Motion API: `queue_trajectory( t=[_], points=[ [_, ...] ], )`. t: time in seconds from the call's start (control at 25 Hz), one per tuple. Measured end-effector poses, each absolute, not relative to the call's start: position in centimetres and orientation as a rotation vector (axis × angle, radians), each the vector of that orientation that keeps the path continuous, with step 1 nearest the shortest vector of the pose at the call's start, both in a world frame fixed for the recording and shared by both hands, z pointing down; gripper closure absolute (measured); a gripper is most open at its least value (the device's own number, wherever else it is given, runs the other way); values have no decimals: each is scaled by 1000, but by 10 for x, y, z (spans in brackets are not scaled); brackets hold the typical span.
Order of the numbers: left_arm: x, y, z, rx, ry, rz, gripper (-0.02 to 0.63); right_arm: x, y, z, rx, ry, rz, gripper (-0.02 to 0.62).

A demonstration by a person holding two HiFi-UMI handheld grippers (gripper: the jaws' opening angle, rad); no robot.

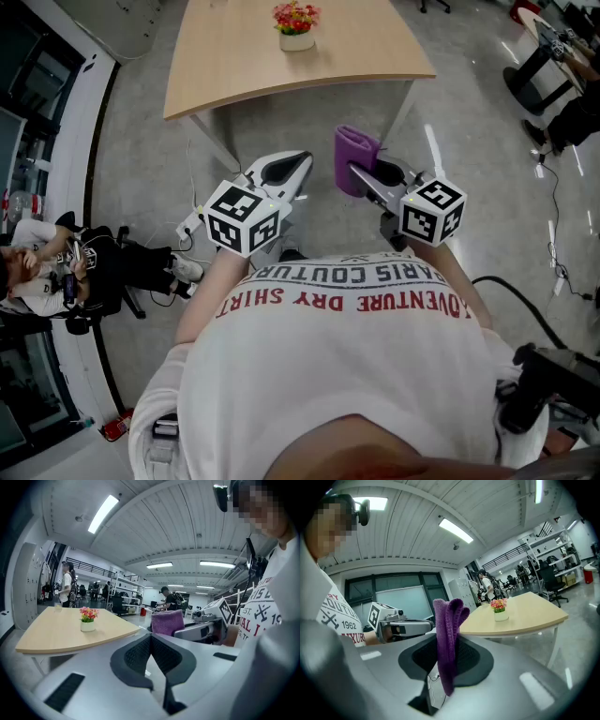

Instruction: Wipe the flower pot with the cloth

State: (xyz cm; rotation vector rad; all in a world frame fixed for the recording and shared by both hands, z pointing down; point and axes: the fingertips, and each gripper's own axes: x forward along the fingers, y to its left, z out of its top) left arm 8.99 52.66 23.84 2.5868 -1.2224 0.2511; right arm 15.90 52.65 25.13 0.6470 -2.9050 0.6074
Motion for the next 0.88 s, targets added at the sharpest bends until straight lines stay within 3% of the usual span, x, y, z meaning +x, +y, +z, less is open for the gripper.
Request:
queue_trajectory(
  t=[0.88],
  points=[
    [94,523,239,2608,-1234,266,604,163,525,249,604,-2936,646,528]
  ],
)
